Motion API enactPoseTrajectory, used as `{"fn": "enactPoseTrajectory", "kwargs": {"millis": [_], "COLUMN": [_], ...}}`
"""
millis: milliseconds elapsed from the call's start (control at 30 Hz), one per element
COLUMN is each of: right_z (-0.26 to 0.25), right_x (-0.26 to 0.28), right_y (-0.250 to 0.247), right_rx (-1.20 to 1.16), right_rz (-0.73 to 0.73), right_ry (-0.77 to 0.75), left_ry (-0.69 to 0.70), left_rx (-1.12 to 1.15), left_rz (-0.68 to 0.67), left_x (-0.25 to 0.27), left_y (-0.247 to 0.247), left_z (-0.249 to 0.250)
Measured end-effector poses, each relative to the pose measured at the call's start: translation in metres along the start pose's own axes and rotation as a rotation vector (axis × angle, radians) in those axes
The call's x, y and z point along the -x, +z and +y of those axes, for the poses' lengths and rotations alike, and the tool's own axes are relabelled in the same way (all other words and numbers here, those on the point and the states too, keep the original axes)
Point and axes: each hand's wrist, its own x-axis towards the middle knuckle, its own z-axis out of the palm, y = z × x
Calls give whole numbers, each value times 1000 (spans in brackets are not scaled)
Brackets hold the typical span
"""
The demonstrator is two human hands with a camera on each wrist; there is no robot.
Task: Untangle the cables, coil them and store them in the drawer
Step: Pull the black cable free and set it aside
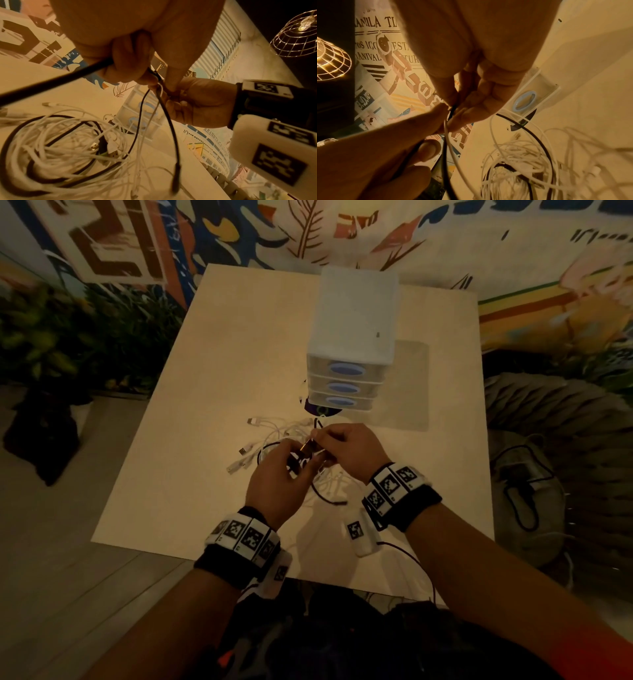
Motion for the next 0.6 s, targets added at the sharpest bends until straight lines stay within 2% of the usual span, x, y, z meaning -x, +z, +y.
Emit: {"fn": "enactPoseTrajectory", "kwargs": {"millis": [200,333,467,600], "right_z": [-2,2,8,19], "right_x": [13,16,15,13], "right_y": [-3,-11,-27,-43], "right_rx": [-66,-111,-329,-249], "right_rz": [-20,117,229,248], "right_ry": [23,60,155,137], "left_ry": [38,5,-76,-103], "left_rx": [-95,-27,28,11], "left_rz": [17,37,31,4], "left_x": [-6,-3,2,6], "left_y": [1,-1,-8,-9], "left_z": [-6,-10,-22,-37]}}
